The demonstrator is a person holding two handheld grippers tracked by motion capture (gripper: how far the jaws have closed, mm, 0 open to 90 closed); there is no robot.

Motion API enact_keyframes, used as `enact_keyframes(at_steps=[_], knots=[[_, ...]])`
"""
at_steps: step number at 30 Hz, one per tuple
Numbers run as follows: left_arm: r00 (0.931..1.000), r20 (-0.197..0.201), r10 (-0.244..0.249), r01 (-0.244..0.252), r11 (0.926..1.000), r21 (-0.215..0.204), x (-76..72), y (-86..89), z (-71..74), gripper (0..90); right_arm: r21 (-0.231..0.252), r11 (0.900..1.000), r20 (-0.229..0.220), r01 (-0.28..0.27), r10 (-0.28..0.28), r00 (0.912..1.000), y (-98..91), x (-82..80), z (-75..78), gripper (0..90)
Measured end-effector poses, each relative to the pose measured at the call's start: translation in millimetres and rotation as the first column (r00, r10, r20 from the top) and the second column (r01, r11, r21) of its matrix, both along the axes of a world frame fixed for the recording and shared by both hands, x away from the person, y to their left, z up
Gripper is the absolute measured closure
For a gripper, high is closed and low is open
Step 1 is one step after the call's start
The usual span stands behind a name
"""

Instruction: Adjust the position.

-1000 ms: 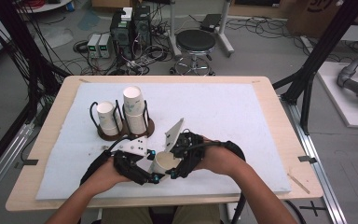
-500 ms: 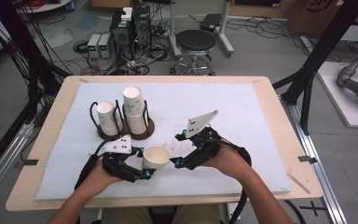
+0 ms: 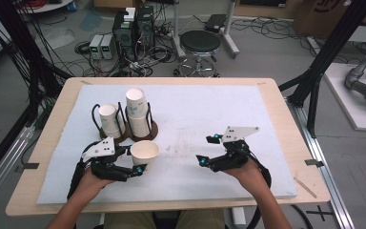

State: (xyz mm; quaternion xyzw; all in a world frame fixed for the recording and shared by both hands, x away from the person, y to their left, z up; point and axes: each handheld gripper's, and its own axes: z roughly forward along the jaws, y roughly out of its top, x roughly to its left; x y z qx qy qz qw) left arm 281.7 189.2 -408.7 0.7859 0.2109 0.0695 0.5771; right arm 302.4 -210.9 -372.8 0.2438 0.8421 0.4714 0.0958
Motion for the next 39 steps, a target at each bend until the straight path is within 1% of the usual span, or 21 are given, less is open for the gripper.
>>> enact_keyframes(at_steps=[5, 8, 10, 13, 15, 17, 20, 22, 24, 26, 30, 34, 35, 39], knots=[[0.9994, 0.010, 0.032, -0.032, 0.9991, -0.028, 0.2, 8.8, -4.8, 34.6, 0.011, 0.9978, 0.021, 0.066, -0.066, 0.9976, -18.0, -6.1, -11.5, 22.1], [0.9983, 0.029, 0.051, -0.050, 0.9978, -0.043, -0.1, 12.4, -4.6, 34.5, 0.029, 0.9941, 0.038, 0.105, -0.106, 0.9937, -28.2, -9.3, -17.6, 22.1], [0.9964, 0.045, 0.071, -0.068, 0.9956, -0.064, -0.9, 14.6, -4.7, 34.4, 0.041, 0.9902, 0.046, 0.134, -0.136, 0.9897, -33.7, -11.1, -20.6, 22.1], [0.9935, 0.060, 0.097, -0.091, 0.9919, -0.089, -2.3, 16.8, -5.2, 34.4, 0.043, 0.9843, 0.076, 0.171, -0.174, 0.9818, -39.5, -13.5, -23.7, 22.1], [0.9921, 0.071, 0.104, -0.096, 0.9904, -0.099, -3.3, 17.9, -5.4, 34.5, 0.059, 0.9803, 0.084, 0.189, -0.193, 0.9776, -42.4, -14.9, -25.3, 22.1], [0.9910, 0.080, 0.107, -0.099, 0.9897, -0.104, -4.1, 18.7, -5.5, 34.4, 0.062, 0.9776, 0.100, 0.201, -0.207, 0.9733, -44.8, -14.9, -26.1, 22.1], [0.9898, 0.088, 0.112, -0.102, 0.9882, -0.114, -4.6, 19.2, -6.3, 34.4, 0.067, 0.9730, 0.103, 0.221, -0.227, 0.9684, -47.2, -16.0, -26.7, 22.0], [0.9894, 0.090, 0.113, -0.102, 0.9872, -0.123, -4.4, 19.9, -7.0, 34.4, 0.070, 0.9718, 0.117, 0.225, -0.232, 0.9656, -49.1, -15.8, -26.9, 22.1], [0.9889, 0.092, 0.117, -0.105, 0.9861, -0.129, -3.7, 21.3, -8.2, 34.4, 0.073, 0.9685, 0.120, 0.238, -0.245, 0.9620, -50.1, -16.7, -26.7, 22.1], [0.9888, 0.093, 0.117, -0.105, 0.9863, -0.127, -2.4, 22.9, -9.0, 34.4, 0.078, 0.9669, 0.120, 0.243, -0.251, 0.9604, -50.5, -16.6, -26.2, 22.1], [0.9869, 0.099, 0.127, -0.113, 0.9837, -0.140, -1.5, 25.7, -8.4, 34.4, 0.083, 0.9649, 0.130, 0.249, -0.258, 0.9573, -49.8, -16.6, -25.5, 22.1], [0.9843, 0.108, 0.140, -0.124, 0.9818, -0.144, -2.6, 25.3, -7.8, 34.4, 0.085, 0.9648, 0.133, 0.249, -0.259, 0.9568, -49.2, -17.1, -26.1, 22.1], [0.9840, 0.109, 0.140, -0.124, 0.9817, -0.144, -2.7, 25.1, -7.8, 34.4, 0.087, 0.9656, 0.129, 0.245, -0.255, 0.9584, -48.8, -17.7, -26.2, 22.1], [0.9830, 0.116, 0.142, -0.124, 0.9811, -0.149, -1.8, 23.9, -7.4, 34.4, 0.086, 0.9664, 0.138, 0.242, -0.252, 0.9578, -48.6, -19.5, -25.5, 22.1]])
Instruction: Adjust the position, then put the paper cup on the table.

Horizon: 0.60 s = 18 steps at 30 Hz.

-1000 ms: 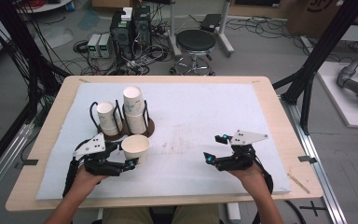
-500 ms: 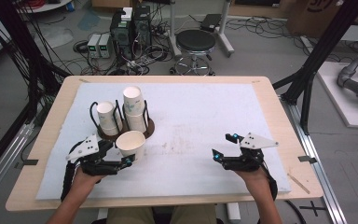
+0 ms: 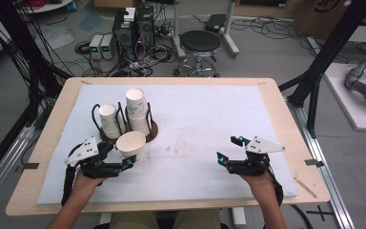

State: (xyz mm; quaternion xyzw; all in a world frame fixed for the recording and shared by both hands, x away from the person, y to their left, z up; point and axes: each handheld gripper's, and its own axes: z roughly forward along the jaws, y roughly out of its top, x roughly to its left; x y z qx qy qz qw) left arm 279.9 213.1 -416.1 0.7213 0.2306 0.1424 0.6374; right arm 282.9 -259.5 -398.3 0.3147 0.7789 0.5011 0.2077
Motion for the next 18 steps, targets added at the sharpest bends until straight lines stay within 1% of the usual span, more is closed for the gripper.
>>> enact_keyframes(at_steps=[4, 7, 10, 13, 15, 18], knots=[[0.9999, 0.006, -0.012, 0.012, 0.9997, -0.020, 3.0, -1.5, -0.1, 34.3, 0.001, 1.0000, -0.001, 0.003, -0.003, 1.0000, -0.8, -0.7, -0.2, 22.1], [0.9997, 0.013, -0.023, 0.023, 0.9994, -0.026, 5.9, -2.7, -1.7, 34.2, 0.001, 1.0000, -0.005, 0.005, -0.005, 1.0000, -0.9, -1.5, -0.5, 22.1], [0.9996, 0.020, -0.021, 0.022, 0.9995, -0.025, 9.9, -4.1, -4.3, 34.3, 0.000, 1.0000, -0.007, 0.003, -0.003, 1.0000, -0.6, -0.9, -1.1, 22.1], [0.9990, 0.026, -0.036, 0.037, 0.9992, -0.015, 13.8, -5.9, -7.3, 34.3, 0.002, 1.0000, -0.008, 0.003, -0.003, 1.0000, -0.3, -1.4, -1.3, 22.1], [0.9985, 0.041, -0.037, 0.037, 0.9993, 0.003, 16.6, -7.6, -8.5, 34.2, 0.002, 1.0000, -0.007, 0.002, -0.002, 1.0000, -0.4, -1.3, -1.5, 22.1], [0.9982, 0.044, -0.042, 0.041, 0.9991, 0.012, 21.5, -11.7, -9.6, 34.2, -0.005, 1.0000, -0.004, -0.003, 0.003, 1.0000, -0.5, -1.1, -0.9, 22.1]])
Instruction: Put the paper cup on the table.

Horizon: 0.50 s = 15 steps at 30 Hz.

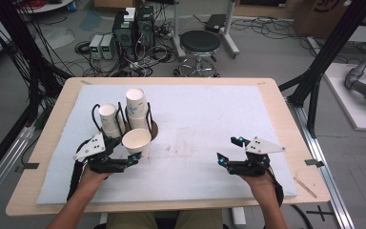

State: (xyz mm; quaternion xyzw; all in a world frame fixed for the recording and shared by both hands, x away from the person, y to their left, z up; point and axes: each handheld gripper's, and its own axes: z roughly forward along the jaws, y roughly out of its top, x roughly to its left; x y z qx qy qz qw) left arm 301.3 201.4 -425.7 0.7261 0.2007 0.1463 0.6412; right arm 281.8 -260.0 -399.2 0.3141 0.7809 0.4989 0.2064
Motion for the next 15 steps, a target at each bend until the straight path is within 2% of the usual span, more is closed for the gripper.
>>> enact_keyframes(at_steps=[2, 6, 7, 15], knots=[[0.9999, -0.013, -0.006, 0.006, 1.0000, -0.006, 3.9, -4.9, -1.8, 34.2, 0.003, 1.0000, 0.005, -0.001, 0.001, 1.0000, -0.7, -0.8, 0.9, 22.1], [0.9993, -0.037, 0.002, -0.002, 1.0000, 0.008, 8.4, -11.7, -5.7, 33.8, 0.007, 1.0000, 0.004, 0.000, 0.000, 1.0000, -2.2, -1.4, 0.9, 22.1], [0.9981, -0.059, 0.015, -0.014, 0.9997, 0.019, 10.8, -15.3, -8.7, 33.8, 0.004, 1.0000, 0.006, -0.002, 0.002, 1.0000, -2.3, -1.5, 0.6, 22.1], [0.9936, -0.101, 0.051, -0.040, 0.9936, 0.105, 19.9, -28.4, -18.3, 33.9, 0.009, 0.9999, 0.014, -0.005, 0.005, 0.9999, -4.4, -3.0, 2.1, 22.2]])
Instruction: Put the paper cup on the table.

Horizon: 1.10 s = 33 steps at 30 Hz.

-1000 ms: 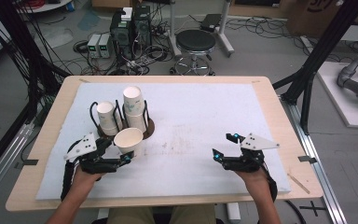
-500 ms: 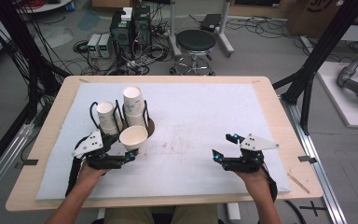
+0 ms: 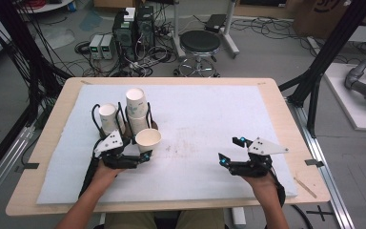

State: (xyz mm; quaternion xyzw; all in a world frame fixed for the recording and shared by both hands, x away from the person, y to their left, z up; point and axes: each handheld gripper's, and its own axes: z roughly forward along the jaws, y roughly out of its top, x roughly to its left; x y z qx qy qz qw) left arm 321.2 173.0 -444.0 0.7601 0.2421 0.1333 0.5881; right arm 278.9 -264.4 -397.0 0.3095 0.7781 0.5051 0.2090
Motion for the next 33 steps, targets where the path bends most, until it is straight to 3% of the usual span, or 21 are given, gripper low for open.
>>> enact_keyframes(at_steps=[8, 11, 14, 21, 31, 33], knots=[[0.9988, -0.046, 0.015, -0.011, 0.9972, 0.074, 4.6, -8.6, -6.7, 33.9, 0.004, 1.0000, -0.008, -0.001, 0.001, 1.0000, -0.9, -0.6, -0.2, 22.1], [0.9971, -0.069, 0.033, -0.025, 0.9928, 0.117, 5.8, -10.5, -6.6, 34.2, 0.003, 1.0000, -0.008, 0.002, -0.002, 1.0000, -0.8, -0.2, -0.6, 22.1], [0.9933, -0.099, 0.059, -0.046, 0.9911, 0.125, 5.2, -9.4, -5.0, 34.6, 0.002, 1.0000, -0.007, -0.002, 0.002, 1.0000, -0.5, -0.2, -0.9, 22.2], [0.9923, -0.108, 0.061, -0.039, 0.9804, 0.193, -2.3, -4.9, -2.1, 35.0, 0.001, 1.0000, -0.010, -0.002, 0.002, 1.0000, -1.1, -1.1, -1.3, 22.2], [0.9920, -0.104, 0.071, -0.050, 0.9799, 0.193, -5.9, -3.4, -6.9, 31.2, 0.001, 1.0000, -0.013, 0.003, -0.003, 0.9999, -1.8, -1.2, -1.8, 22.2], [0.9911, -0.102, 0.085, -0.067, 0.9834, 0.168, -7.8, -1.9, -6.3, 26.5, 0.001, 1.0000, -0.020, 0.003, -0.003, 0.9998, -2.1, -1.1, -2.1, 22.1]])
